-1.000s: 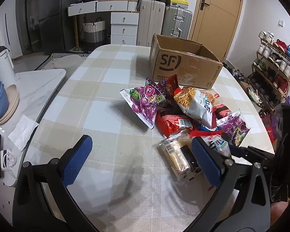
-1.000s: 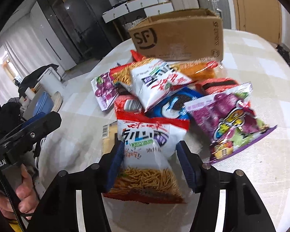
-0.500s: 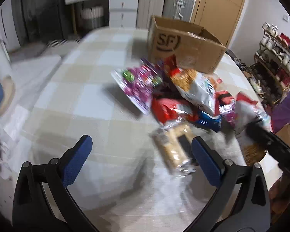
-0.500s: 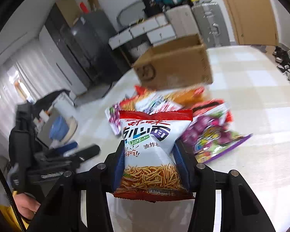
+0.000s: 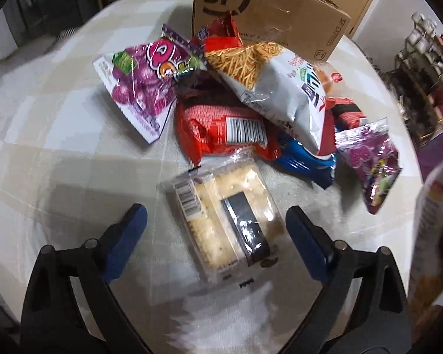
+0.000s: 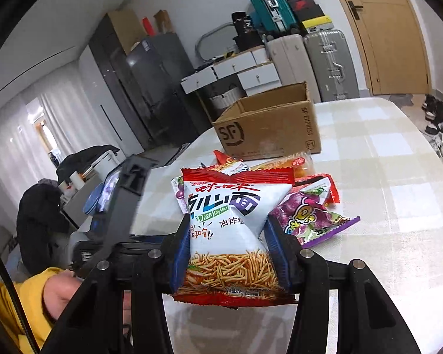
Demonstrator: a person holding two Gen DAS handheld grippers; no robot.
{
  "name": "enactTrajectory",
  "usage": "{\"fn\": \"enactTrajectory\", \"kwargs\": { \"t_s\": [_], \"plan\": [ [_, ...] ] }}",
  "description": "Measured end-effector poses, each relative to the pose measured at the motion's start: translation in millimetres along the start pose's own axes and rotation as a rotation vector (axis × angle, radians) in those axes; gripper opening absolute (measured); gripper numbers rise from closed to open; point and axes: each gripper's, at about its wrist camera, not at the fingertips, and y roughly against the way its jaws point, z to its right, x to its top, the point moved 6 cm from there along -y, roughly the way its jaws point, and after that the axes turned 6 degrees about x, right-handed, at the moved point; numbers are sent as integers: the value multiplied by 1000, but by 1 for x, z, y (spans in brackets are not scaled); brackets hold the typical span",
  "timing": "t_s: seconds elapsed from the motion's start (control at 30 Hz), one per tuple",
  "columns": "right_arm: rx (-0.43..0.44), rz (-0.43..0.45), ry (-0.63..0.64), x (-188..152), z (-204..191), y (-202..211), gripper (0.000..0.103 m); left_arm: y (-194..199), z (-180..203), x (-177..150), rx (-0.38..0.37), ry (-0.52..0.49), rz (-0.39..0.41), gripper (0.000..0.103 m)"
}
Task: Organize snacks
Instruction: 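Grasp the clear cracker pack with the left gripper while the right gripper lifts the noodle bag, then carry both packs over the cardboard box and open both grippers to drop them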
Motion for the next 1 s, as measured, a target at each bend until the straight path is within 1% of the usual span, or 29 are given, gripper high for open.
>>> {"fn": "enactTrajectory", "kwargs": {
  "t_s": [0.07, 0.17, 0.2, 0.23, 0.27, 0.3, 0.33, 0.47, 0.57, 0.7, 0.8, 0.87, 1.0],
  "plan": [
    [7, 2, -7, -3, 1, 0, 49, -4, 5, 2, 29, -21, 2, 94],
    [7, 0, -21, -6, 6, 0, 49, -6, 5, 3, 37, -30, 16, 93],
    [5, 2, -25, -6, 7, 1, 49, -5, 6, 3, 42, -35, 23, 89],
    [7, 3, -32, -7, 8, 2, 49, -4, 7, 3, 43, -44, 34, 81],
    [7, 5, -35, -7, 9, 3, 49, -3, 8, 3, 41, -56, 45, 76],
    [6, 8, -38, -6, 10, 3, 49, -1, 8, 2, 36, -70, 57, 65],
    [6, 10, -40, -6, 10, 4, 49, 1, 8, 1, 23, -83, 64, 63],
    [5, 11, -37, -7, 11, 4, 49, 4, 3, -2, -40, -121, 75, 62],
    [0, 11, -34, -7, 9, 6, 49, 9, 0, -7, -93, -124, 88, 62],
    [-5, 19, -29, -5, 7, 8, 49, 25, -8, -6, -71, -137, 154, 62],
    [-4, 31, -24, -1, 2, 11, 49, 48, -23, -6, -82, -117, 202, 62],
    [7, 37, -19, 6, -2, 14, 49, 64, -31, 0, -103, -101, 236, 62],
    [4, 52, 11, 29, -7, 22, 49, 101, -41, 20, -180, -84, 328, 62]
  ]
}}
